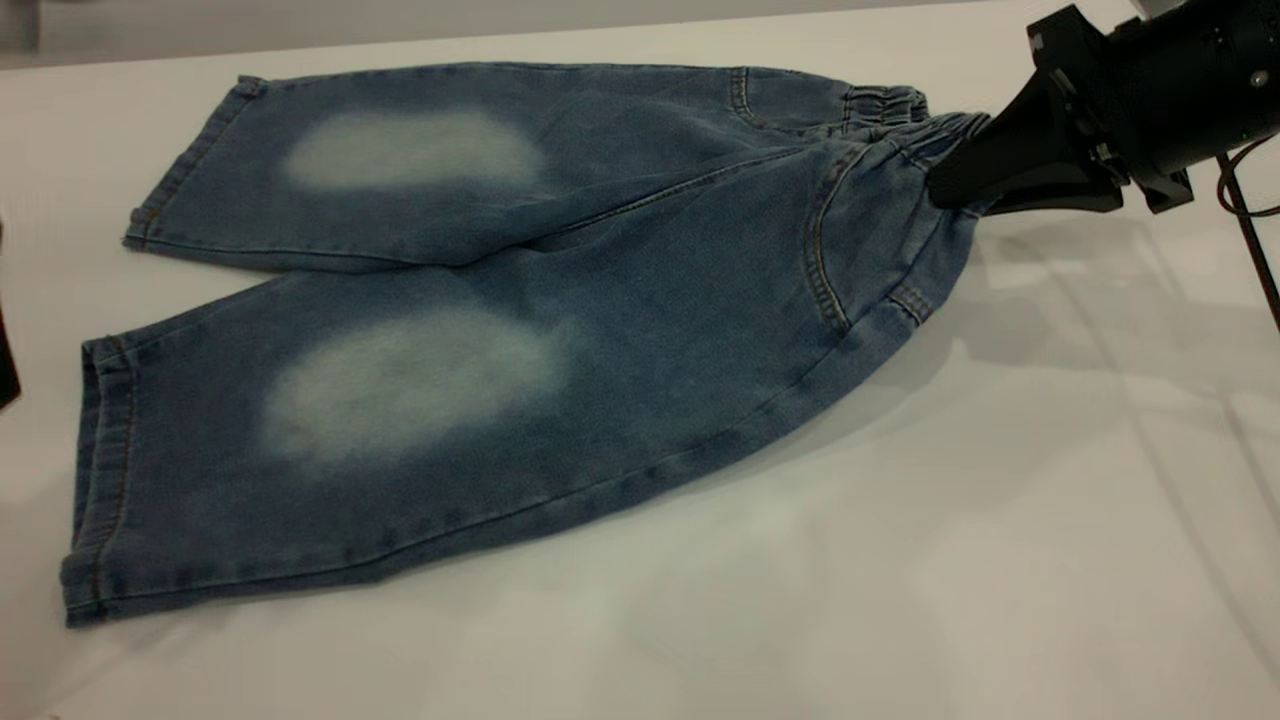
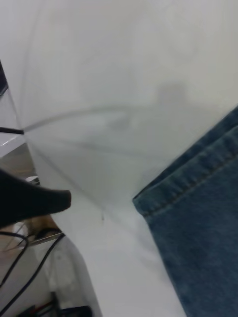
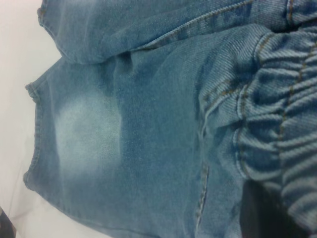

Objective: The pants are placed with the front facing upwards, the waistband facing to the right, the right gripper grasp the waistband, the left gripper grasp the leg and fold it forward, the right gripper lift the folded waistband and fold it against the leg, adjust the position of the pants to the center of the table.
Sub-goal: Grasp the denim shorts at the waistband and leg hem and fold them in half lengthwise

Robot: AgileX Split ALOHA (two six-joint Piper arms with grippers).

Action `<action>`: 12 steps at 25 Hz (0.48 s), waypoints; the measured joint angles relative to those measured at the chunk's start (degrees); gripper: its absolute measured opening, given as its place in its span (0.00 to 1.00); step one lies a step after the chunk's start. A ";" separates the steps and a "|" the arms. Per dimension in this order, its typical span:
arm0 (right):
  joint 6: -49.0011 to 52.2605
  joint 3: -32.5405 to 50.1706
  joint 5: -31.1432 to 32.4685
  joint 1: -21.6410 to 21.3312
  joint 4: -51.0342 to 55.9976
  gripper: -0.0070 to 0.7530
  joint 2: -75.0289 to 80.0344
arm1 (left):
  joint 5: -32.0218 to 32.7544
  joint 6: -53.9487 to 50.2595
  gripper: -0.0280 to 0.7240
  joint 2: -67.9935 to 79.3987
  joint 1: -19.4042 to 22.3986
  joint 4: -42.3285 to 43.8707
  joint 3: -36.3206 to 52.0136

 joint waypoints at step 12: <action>-0.49 0.00 0.00 0.00 0.07 0.06 0.00 | -3.14 -0.07 0.71 11.15 0.00 0.00 0.00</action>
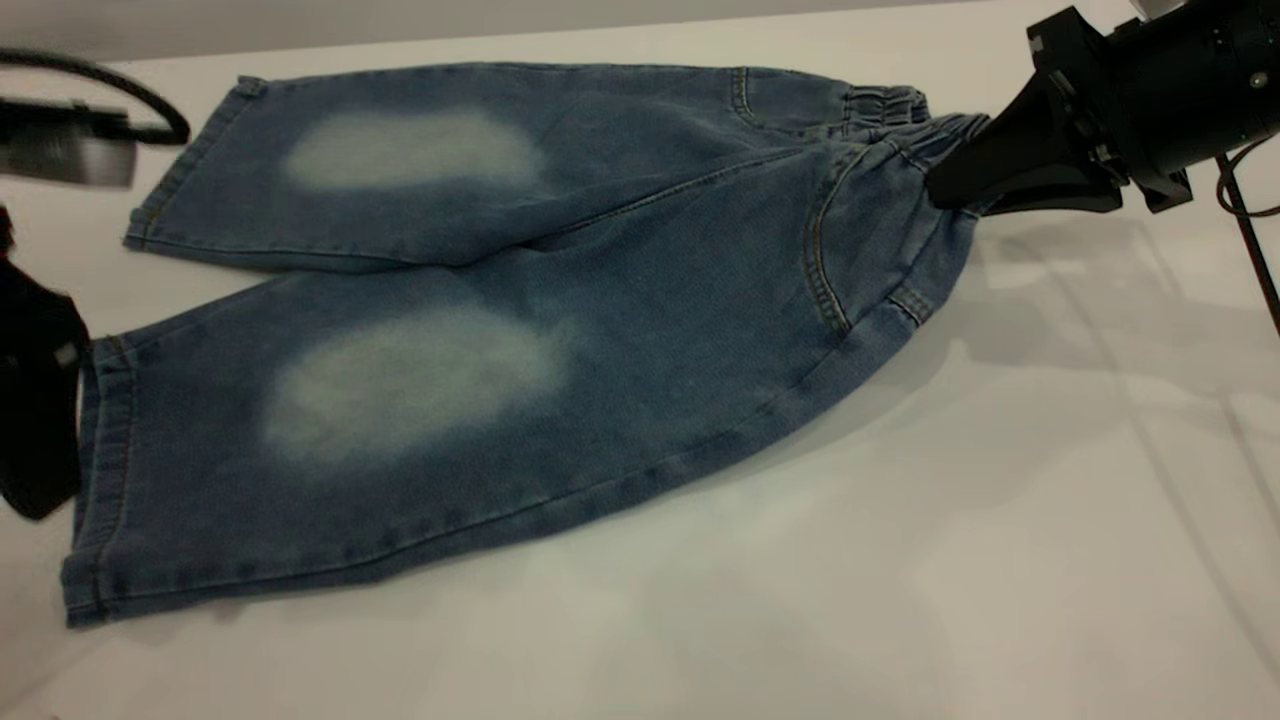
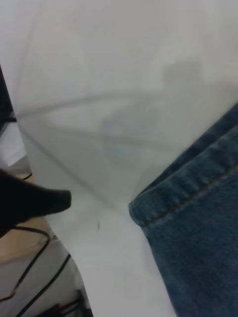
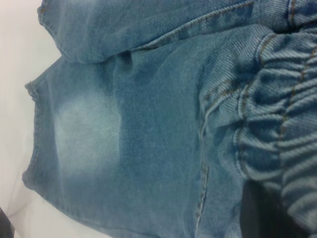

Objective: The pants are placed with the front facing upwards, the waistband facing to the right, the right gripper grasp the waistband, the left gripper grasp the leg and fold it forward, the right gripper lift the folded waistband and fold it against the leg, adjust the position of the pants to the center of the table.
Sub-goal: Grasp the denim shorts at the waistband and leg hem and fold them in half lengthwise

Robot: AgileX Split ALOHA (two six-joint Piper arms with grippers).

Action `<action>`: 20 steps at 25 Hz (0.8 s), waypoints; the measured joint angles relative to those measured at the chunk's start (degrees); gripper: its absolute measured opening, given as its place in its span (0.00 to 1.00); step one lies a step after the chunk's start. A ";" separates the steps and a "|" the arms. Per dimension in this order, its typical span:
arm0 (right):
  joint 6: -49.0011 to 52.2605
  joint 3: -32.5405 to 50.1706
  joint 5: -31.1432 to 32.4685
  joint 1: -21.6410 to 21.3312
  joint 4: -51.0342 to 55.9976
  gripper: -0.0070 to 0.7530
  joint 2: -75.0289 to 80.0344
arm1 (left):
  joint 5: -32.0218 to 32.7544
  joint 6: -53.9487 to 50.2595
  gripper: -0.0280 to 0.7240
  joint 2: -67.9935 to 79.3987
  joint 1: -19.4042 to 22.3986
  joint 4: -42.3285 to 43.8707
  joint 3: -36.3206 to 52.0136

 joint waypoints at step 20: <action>-0.50 0.00 -0.01 0.00 0.18 0.06 0.00 | -9.39 0.60 0.71 14.53 0.00 1.51 -0.10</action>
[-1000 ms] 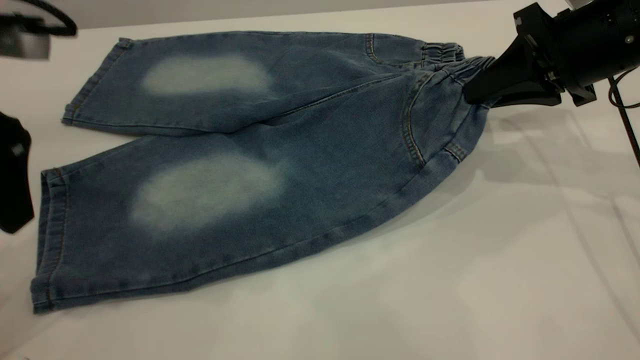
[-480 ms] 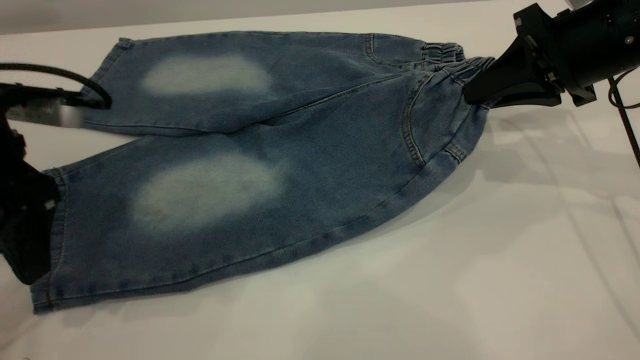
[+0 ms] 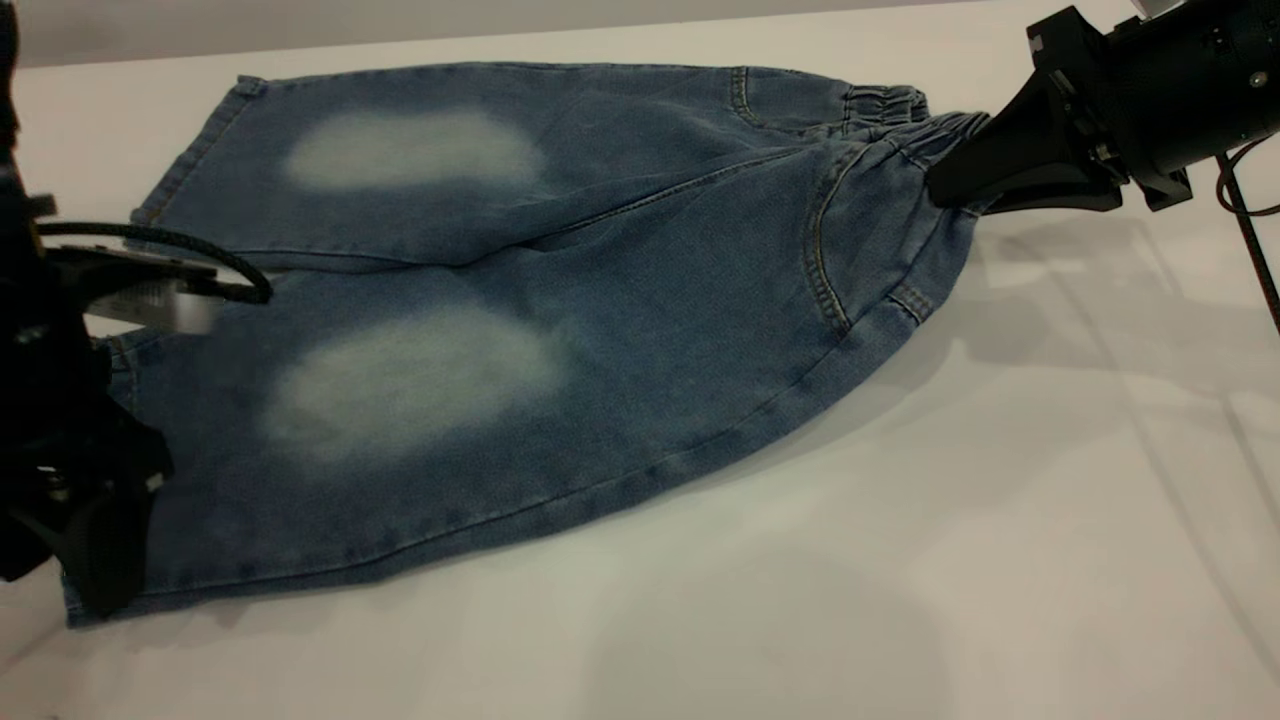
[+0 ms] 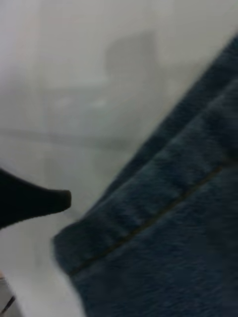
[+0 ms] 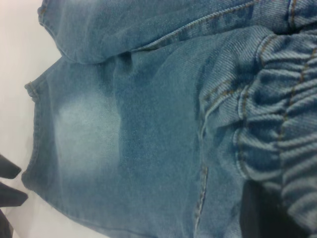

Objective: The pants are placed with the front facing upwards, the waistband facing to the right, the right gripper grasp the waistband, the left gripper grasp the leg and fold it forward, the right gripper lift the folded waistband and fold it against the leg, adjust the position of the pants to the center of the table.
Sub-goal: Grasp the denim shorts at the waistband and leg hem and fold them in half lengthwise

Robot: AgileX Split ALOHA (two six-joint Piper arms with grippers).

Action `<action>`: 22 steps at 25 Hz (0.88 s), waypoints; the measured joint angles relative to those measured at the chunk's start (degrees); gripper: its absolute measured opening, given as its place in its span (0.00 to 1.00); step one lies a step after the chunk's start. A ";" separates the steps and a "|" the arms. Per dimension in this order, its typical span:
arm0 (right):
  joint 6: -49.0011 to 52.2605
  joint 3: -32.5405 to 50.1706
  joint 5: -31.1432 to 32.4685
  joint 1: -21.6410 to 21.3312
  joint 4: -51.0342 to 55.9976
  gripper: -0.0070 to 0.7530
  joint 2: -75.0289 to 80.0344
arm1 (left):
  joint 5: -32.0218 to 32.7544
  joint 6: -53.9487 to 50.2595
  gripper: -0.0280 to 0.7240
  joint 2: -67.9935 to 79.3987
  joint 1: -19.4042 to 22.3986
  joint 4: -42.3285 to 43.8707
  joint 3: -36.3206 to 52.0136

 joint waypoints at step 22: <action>0.05 0.00 0.00 0.00 0.00 0.06 0.00 | -4.88 -0.31 0.55 3.69 -0.07 -4.06 -0.07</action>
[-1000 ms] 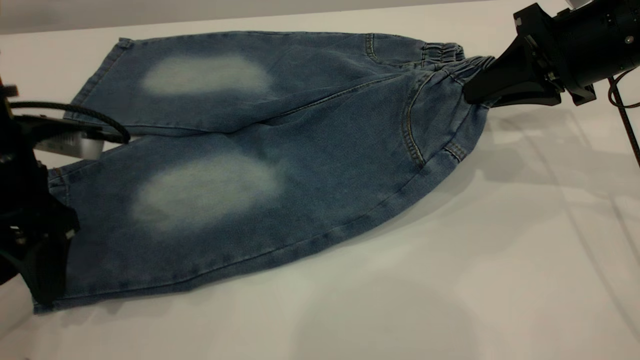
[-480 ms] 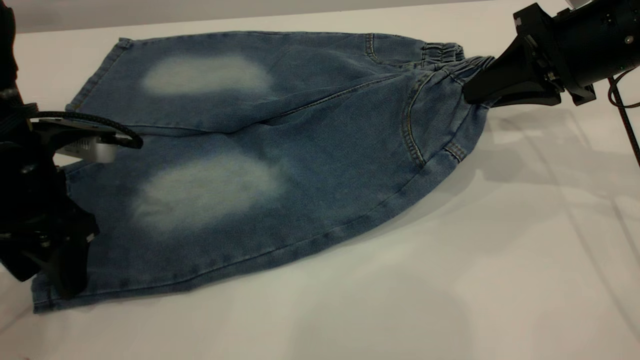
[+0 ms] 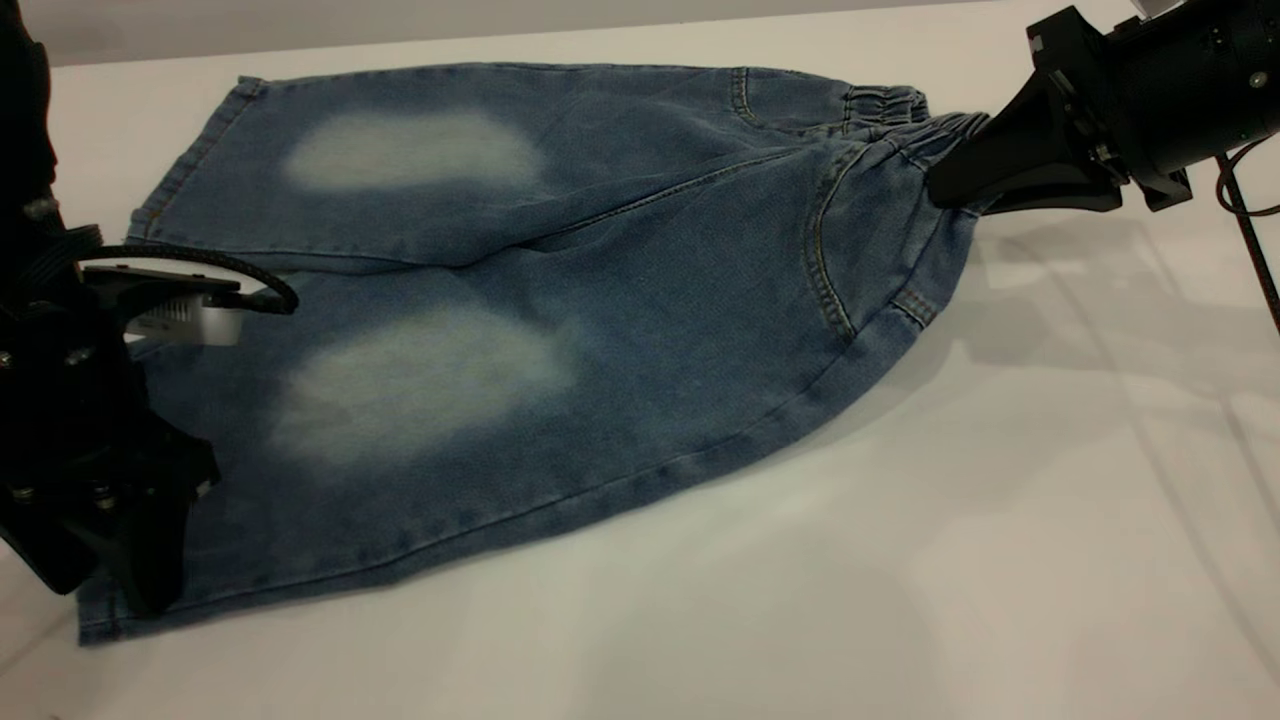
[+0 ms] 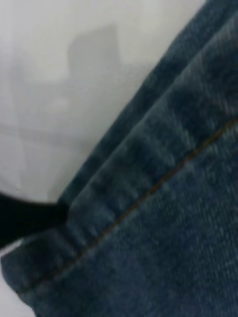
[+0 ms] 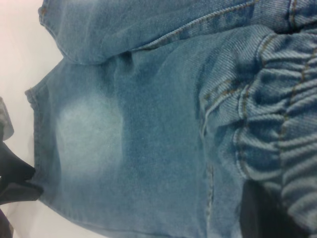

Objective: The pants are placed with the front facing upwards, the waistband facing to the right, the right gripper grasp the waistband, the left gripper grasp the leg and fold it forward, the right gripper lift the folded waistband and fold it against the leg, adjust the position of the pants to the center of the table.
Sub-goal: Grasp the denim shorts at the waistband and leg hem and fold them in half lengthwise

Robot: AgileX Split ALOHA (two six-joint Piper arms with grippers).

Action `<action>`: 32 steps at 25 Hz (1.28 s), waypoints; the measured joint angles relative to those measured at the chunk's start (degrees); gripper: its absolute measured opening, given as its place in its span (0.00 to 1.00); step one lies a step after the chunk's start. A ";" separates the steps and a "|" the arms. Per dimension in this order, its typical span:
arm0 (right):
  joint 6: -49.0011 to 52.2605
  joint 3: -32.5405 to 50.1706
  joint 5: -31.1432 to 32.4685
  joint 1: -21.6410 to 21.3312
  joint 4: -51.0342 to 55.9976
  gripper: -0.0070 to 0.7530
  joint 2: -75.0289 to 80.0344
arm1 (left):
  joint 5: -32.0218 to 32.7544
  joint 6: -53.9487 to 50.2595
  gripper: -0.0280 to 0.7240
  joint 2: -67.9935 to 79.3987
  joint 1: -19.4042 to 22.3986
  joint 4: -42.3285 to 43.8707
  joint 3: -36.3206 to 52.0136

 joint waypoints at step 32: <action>-1.54 0.72 -0.20 0.00 -0.10 0.06 -5.36 | 9.51 3.13 0.09 -23.24 -0.07 -0.43 -5.56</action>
